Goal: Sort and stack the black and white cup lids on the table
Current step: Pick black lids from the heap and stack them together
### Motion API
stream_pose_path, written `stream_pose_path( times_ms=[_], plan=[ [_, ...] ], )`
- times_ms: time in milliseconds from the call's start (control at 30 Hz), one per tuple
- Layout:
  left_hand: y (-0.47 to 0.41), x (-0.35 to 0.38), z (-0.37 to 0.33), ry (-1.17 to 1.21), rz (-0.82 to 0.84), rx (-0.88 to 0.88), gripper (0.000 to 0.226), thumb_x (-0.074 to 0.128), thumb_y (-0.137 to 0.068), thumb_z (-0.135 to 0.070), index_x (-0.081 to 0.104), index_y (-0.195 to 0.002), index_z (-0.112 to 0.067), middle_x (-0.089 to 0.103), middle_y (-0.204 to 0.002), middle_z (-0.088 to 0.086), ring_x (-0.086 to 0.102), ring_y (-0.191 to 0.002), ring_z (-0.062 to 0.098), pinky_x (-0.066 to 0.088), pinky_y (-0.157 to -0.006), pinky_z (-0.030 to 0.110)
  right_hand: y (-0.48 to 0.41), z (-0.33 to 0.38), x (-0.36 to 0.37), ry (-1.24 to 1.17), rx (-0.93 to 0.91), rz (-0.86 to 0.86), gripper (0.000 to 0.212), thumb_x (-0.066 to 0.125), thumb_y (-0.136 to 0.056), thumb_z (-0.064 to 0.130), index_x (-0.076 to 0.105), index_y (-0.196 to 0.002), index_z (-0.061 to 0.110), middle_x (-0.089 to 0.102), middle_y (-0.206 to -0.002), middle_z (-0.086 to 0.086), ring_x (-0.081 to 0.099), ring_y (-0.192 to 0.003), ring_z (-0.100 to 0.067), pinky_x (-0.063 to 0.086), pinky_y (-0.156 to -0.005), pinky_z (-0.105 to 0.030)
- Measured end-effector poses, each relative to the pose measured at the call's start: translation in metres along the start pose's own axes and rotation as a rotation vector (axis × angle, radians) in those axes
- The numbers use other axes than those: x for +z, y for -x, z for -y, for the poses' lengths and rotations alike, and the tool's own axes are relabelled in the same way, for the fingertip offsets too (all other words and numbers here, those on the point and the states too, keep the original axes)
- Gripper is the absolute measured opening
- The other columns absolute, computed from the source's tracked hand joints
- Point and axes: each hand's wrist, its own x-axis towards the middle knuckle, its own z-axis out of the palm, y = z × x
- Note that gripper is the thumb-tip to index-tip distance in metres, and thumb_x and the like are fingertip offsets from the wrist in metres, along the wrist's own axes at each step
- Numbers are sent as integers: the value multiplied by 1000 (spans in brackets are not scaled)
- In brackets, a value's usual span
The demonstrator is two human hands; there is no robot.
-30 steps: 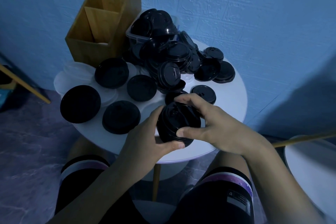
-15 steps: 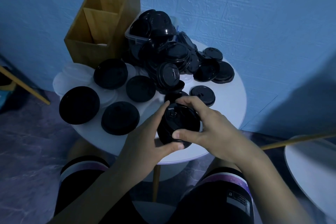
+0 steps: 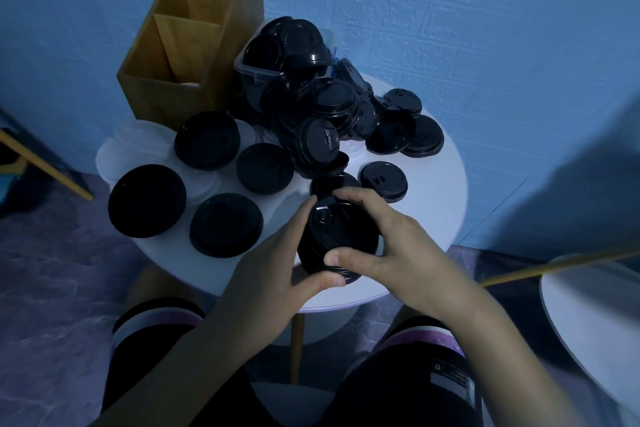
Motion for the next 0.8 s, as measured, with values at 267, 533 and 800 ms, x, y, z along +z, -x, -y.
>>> stream_pose_path(
  times_ms=[267,533,800],
  plan=[
    [-1,-3,5,14,56,0,92,67,-90,-51,5,-158,-54,42,-139,-43,39,-129,-23,30,-97,-2,11,-21,29,-332,-23,-205,79,78,-74,52,48,-145,37,62,-135,21,56,-130,-4,46,-108,-26],
    [2,-8,-2,114,62,-10,54,30,-107,-54,12,-157,-55,39,-147,-42,36,-137,-17,33,-110,17,9,-25,26,-408,-3,-152,78,79,-74,46,47,-144,33,66,-129,22,61,-124,-3,47,-100,-16],
    [3,-11,-10,41,101,8,54,30,-106,-48,12,-156,-54,47,-147,-31,44,-133,-13,38,-109,20,9,-29,21,-395,8,-125,79,85,-71,34,50,-142,33,68,-128,20,62,-123,-4,47,-99,-16]
  ],
)
